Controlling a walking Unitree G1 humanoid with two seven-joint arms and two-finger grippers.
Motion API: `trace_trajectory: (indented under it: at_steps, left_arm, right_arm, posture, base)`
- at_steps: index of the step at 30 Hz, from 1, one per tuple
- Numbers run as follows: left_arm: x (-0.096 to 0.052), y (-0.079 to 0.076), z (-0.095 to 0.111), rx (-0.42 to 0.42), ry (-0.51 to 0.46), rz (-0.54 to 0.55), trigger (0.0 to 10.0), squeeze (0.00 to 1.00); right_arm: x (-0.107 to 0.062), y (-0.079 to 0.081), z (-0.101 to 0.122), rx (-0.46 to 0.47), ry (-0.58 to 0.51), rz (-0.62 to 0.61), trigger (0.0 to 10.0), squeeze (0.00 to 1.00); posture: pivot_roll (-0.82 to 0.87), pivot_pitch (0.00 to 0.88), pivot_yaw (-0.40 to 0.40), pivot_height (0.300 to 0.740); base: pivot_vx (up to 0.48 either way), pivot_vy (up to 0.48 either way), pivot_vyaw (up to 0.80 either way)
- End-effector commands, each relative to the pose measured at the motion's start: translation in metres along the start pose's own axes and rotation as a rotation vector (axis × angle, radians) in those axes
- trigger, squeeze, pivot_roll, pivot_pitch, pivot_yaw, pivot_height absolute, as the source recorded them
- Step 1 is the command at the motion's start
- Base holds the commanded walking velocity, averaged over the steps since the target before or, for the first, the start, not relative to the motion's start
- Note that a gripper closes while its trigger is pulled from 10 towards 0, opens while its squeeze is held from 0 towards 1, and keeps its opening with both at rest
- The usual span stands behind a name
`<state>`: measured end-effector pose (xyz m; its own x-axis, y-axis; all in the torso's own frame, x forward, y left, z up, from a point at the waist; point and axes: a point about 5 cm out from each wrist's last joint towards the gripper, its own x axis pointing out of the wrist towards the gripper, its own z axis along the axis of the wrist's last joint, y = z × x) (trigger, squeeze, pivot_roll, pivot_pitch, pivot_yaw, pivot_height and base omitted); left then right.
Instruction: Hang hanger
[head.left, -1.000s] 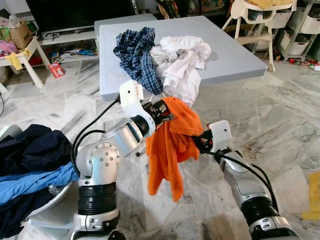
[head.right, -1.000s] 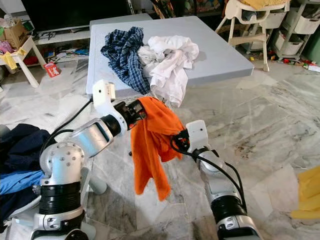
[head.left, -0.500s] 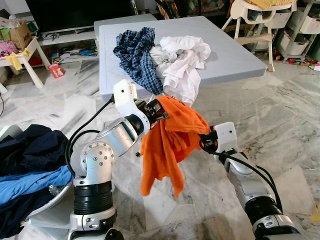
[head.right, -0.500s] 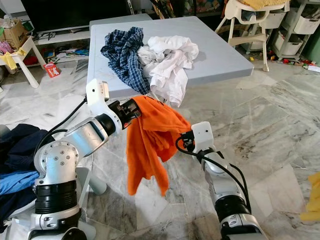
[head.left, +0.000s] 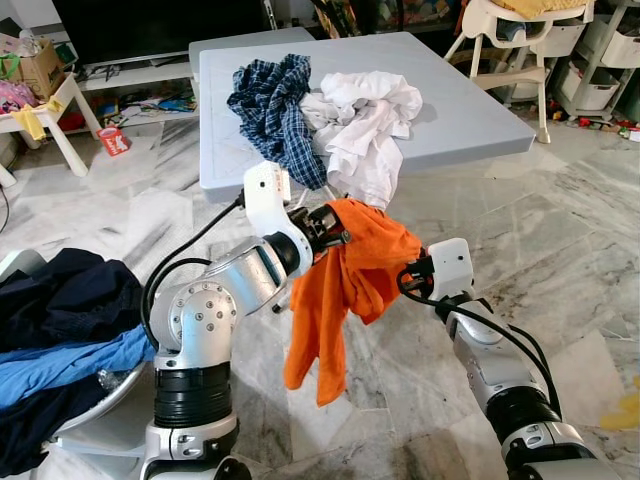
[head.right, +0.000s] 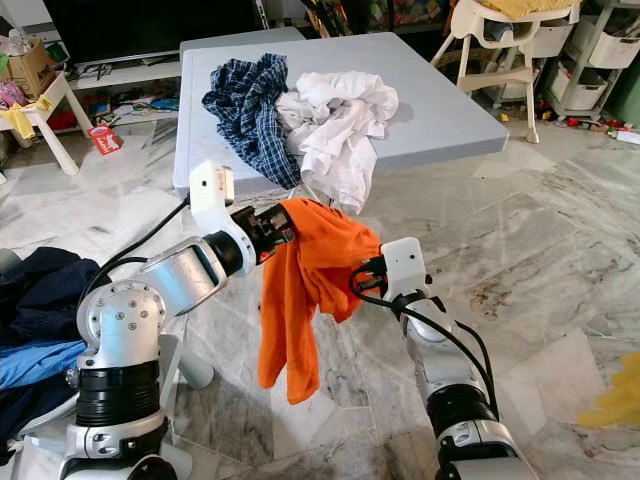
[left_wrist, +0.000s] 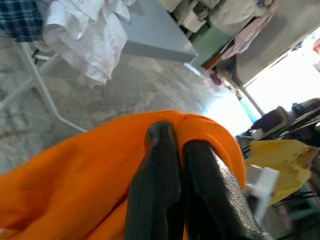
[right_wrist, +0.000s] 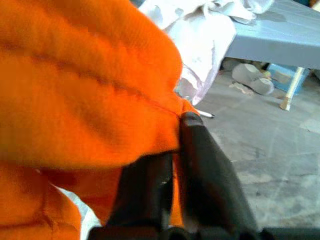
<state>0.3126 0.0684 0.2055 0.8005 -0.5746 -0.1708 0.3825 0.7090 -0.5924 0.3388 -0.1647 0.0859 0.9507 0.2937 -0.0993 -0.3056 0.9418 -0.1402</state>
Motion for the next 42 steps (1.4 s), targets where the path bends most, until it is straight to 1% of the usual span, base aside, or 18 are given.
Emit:
trace_trajectory:
  at_steps: [1,5,8,10,11,12,16,21,22,24,25,26,27,30,33,36,40,42]
  left_arm:
    - [-0.001,0.008,0.004,0.014,0.003,0.026,10.0,0.0]
    - [-0.002,0.024,-0.001,0.019,0.031,0.062,10.0,0.0]
    - [-0.002,0.033,-0.007,0.017,0.054,0.085,10.0,0.0]
    - [-0.002,0.034,-0.007,0.018,0.057,0.089,10.0,0.0]
    - [-0.002,0.039,-0.009,0.011,0.065,0.097,10.0,0.0]
    - [-0.002,0.039,-0.009,0.011,0.065,0.097,10.0,0.0]
    - [0.001,0.051,-0.012,0.004,0.085,0.126,10.0,0.0]
    - [0.005,0.057,-0.018,0.003,0.104,0.125,10.0,0.0]
    - [0.005,0.057,-0.018,0.003,0.104,0.125,10.0,0.0]
    - [0.007,0.059,-0.025,0.017,0.129,0.121,10.0,0.03]
    - [0.008,0.058,-0.031,0.015,0.152,0.11,10.0,1.0]
    - [0.008,0.058,-0.035,0.02,0.171,0.105,10.0,1.0]
    - [0.009,0.058,-0.045,0.059,0.204,0.105,10.0,1.0]
    - [0.009,0.059,-0.055,0.131,0.235,0.103,10.0,1.0]
    - [0.009,0.067,-0.061,0.205,0.245,0.128,10.0,1.0]
    - [0.009,0.072,-0.061,0.239,0.229,0.151,10.0,1.0]
    - [0.006,0.089,-0.054,0.55,0.202,0.203,10.0,1.0]
    - [0.004,0.095,-0.051,0.625,0.201,0.201,10.0,1.0]
  right_arm:
    - [-0.004,-0.008,0.002,-0.019,-0.007,0.024,0.0,0.0]
    - [-0.013,-0.02,0.005,-0.06,0.001,0.115,0.0,0.0]
    - [-0.02,-0.024,0.009,-0.094,0.007,0.21,0.0,0.0]
    - [-0.021,-0.025,0.009,-0.104,0.009,0.227,0.0,0.0]
    - [-0.028,-0.026,0.011,-0.111,0.03,0.32,0.0,0.0]
    - [-0.028,-0.026,0.011,-0.111,0.03,0.32,0.0,0.0]
    - [-0.043,-0.016,0.014,-0.124,0.068,0.517,0.0,0.0]
    - [-0.064,0.005,0.015,-0.128,0.132,0.755,0.0,0.0]
    - [-0.064,0.005,0.015,-0.128,0.132,0.755,0.0,0.0]
    - [-0.07,0.014,0.015,-0.106,0.153,0.831,0.0,0.0]
    - [-0.073,0.017,0.015,-0.094,0.164,0.859,0.0,0.0]
    - [-0.074,0.02,0.015,-0.086,0.173,0.877,0.0,0.0]
    - [-0.08,0.025,0.016,-0.054,0.194,0.927,0.0,0.0]
    - [-0.087,0.032,0.019,0.023,0.203,0.97,0.0,0.0]
    - [-0.09,0.035,0.023,0.105,0.188,0.985,0.0,0.0]
    - [-0.09,0.036,0.025,0.129,0.179,0.977,0.0,0.0]
    - [-0.088,0.042,0.036,0.211,0.14,0.971,0.0,0.0]
    - [-0.09,0.044,0.039,0.233,0.142,0.972,0.0,0.0]
  posture:
    - [0.03,0.038,0.055,0.74]
    - [0.01,0.037,0.055,0.74]
    - [0.0,0.037,0.056,0.74]
    - [0.0,0.037,0.056,0.74]
    - [-0.01,0.039,0.055,0.74]
    - [-0.01,0.039,0.055,0.74]
    - [-0.03,0.039,0.055,0.74]
    - [-0.04,0.036,0.046,0.74]
    - [-0.04,0.036,0.046,0.74]
    - [-0.04,0.034,0.043,0.74]
    - [-0.04,0.033,0.042,0.74]
    - [-0.04,0.033,0.042,0.74]
    - [-0.04,0.033,0.04,0.74]
    - [-0.04,0.034,0.037,0.74]
    - [-0.04,0.036,0.036,0.74]
    - [-0.04,0.036,0.038,0.74]
    - [-0.05,0.04,0.036,0.74]
    - [-0.05,0.041,0.033,0.74]
  base:
    - [0.0,0.0,0.0]
    - [0.0,0.0,0.0]
    - [0.0,0.0,0.0]
    - [0.0,0.0,0.0]
    - [0.0,0.0,0.0]
    - [0.0,0.0,0.0]
    - [0.0,0.0,0.0]
    - [0.0,0.0,0.0]
    - [0.0,0.0,0.0]
    - [0.0,0.0,0.0]
    - [0.0,0.0,0.0]
    - [0.0,0.0,0.0]
    - [0.0,0.0,0.0]
    - [0.0,0.0,0.0]
    - [0.0,0.0,0.0]
    - [0.0,0.0,0.0]
    - [0.0,0.0,0.0]
    - [0.0,0.0,0.0]
